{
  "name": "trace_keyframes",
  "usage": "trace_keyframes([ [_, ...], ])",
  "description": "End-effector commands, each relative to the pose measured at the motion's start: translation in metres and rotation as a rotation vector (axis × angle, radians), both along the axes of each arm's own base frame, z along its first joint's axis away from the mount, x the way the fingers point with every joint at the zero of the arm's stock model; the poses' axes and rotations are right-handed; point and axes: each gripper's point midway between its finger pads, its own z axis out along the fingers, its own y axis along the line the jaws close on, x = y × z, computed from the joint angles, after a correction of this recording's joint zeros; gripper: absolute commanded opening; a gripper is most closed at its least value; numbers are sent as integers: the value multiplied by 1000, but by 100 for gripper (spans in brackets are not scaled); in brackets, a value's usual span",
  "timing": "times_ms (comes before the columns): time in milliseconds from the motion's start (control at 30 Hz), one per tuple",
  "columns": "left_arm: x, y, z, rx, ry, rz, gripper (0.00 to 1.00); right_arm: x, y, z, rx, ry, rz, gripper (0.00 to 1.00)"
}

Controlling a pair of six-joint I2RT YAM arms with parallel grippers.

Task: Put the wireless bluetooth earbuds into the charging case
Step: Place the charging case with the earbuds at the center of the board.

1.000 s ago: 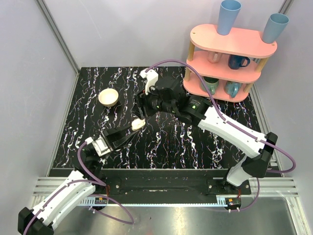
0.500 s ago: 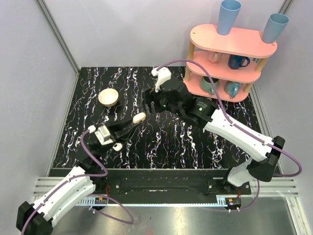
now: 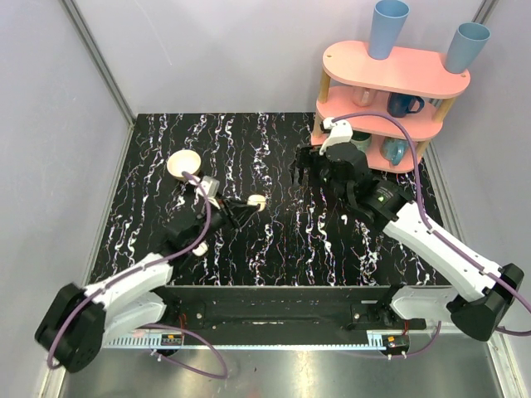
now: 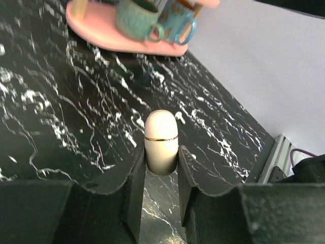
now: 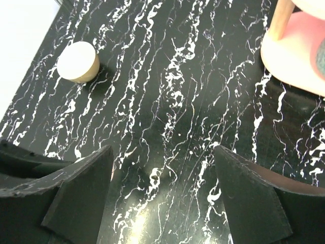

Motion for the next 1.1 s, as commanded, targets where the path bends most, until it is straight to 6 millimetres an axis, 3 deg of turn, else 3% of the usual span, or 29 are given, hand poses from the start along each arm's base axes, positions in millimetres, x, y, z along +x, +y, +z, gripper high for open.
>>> trace_keyframes([
  [0,19,-17,12,-120,109,-1,0,-4,-5,0,63,0,-6,88],
  [133,36,-25,-10,-206,271,17,0,-9,-13,-15,85,52,-33,88],
  [367,57,-44,-27,-314,361,-27,0,-5,-36,-46,53,125,-102,89],
  [500,70,-49,-51,-323,422,-30,0,-6,-40,-59,48,157,-98,89],
  [767,92,-40,-90,-351,520,61,3,-11,-36,-72,55,198,-75,89],
  [1067,101,-34,-123,-370,583,112,11,-11,-36,-69,54,189,-74,89],
])
